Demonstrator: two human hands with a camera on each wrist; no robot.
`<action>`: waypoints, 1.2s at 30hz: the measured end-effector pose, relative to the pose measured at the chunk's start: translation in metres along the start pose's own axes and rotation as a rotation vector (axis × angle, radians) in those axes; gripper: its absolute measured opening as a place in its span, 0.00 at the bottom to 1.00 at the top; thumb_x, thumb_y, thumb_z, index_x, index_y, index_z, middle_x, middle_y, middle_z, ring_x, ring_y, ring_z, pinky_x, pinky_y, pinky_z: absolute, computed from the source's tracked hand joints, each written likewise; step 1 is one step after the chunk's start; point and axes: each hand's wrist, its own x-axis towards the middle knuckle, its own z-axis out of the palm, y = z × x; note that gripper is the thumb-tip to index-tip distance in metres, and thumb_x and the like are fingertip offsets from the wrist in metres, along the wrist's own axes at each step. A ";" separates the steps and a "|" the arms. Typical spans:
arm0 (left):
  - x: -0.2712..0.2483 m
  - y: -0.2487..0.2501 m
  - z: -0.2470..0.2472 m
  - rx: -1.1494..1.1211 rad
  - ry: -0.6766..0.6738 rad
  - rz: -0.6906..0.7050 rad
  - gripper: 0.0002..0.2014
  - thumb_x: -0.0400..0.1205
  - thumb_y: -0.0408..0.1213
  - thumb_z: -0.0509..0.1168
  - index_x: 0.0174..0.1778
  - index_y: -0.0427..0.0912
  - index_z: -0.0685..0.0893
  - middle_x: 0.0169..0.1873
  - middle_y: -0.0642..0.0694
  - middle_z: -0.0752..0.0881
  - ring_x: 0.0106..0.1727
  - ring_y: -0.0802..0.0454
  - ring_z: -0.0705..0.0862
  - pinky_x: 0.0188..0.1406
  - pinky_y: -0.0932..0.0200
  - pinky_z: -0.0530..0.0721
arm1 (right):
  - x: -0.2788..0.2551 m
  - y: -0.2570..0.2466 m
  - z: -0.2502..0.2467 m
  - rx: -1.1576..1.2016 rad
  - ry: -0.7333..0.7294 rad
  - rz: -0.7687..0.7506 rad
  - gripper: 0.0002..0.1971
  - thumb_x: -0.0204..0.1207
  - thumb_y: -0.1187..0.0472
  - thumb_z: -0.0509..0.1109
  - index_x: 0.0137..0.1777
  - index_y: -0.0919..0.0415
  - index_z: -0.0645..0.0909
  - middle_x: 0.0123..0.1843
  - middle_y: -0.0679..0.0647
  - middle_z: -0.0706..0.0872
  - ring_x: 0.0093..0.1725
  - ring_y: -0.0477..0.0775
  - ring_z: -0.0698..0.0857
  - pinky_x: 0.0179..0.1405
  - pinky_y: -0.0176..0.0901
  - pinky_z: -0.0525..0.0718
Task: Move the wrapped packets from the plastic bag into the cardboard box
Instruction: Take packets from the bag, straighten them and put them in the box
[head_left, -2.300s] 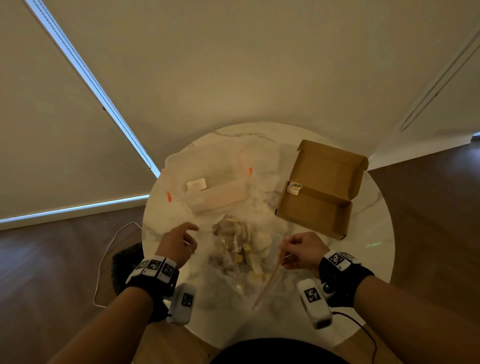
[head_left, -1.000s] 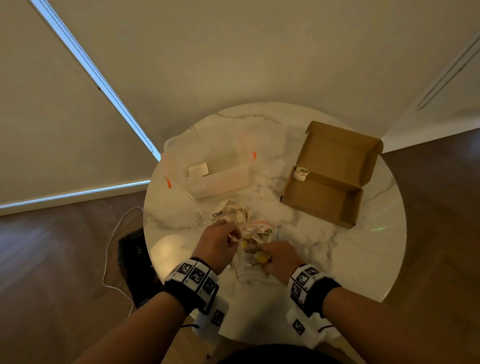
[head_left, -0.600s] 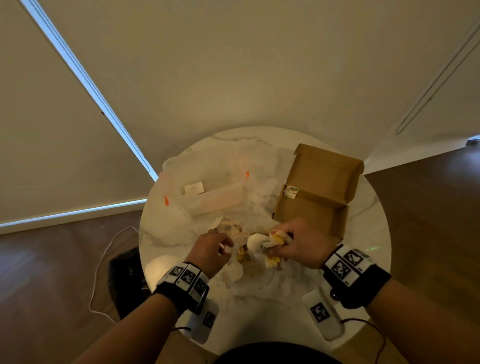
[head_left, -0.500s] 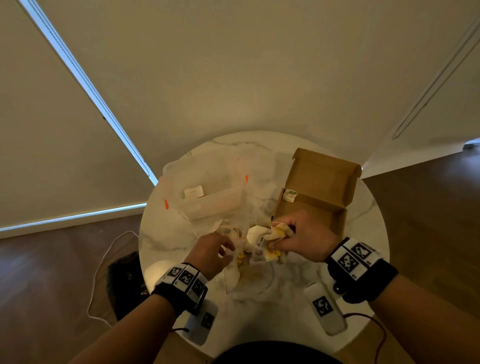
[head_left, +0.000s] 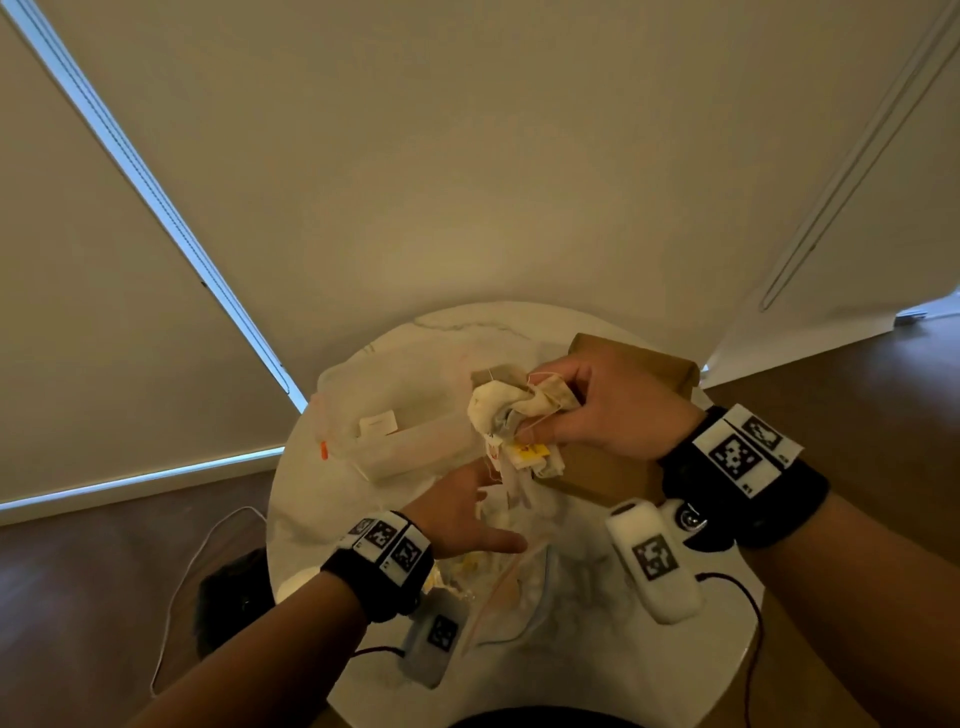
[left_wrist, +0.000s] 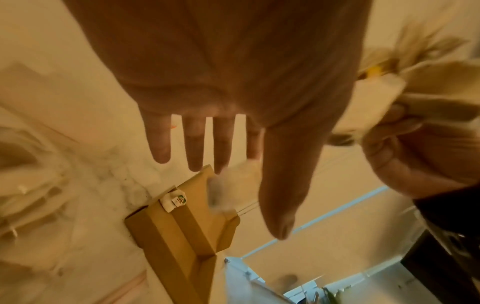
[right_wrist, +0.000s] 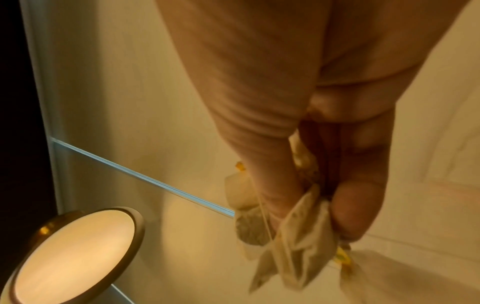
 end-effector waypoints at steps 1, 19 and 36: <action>0.001 0.005 0.000 -0.060 0.008 -0.017 0.42 0.65 0.49 0.82 0.76 0.54 0.72 0.69 0.61 0.78 0.70 0.62 0.76 0.70 0.57 0.78 | 0.002 -0.006 -0.002 0.010 -0.003 -0.018 0.09 0.67 0.67 0.81 0.47 0.63 0.89 0.44 0.55 0.92 0.44 0.51 0.90 0.43 0.35 0.86; -0.014 0.021 -0.013 -0.923 -0.172 -0.015 0.40 0.58 0.28 0.86 0.65 0.39 0.76 0.57 0.39 0.86 0.54 0.41 0.88 0.46 0.45 0.88 | 0.006 0.014 0.009 0.030 -0.040 0.066 0.11 0.68 0.67 0.80 0.50 0.68 0.88 0.46 0.58 0.92 0.44 0.56 0.91 0.41 0.40 0.87; -0.006 0.015 0.013 -0.987 -0.153 -0.102 0.15 0.76 0.24 0.70 0.58 0.37 0.80 0.58 0.32 0.86 0.59 0.35 0.87 0.54 0.42 0.87 | 0.009 -0.018 -0.009 0.108 0.014 -0.002 0.09 0.68 0.70 0.80 0.47 0.63 0.89 0.47 0.59 0.92 0.49 0.63 0.90 0.51 0.56 0.89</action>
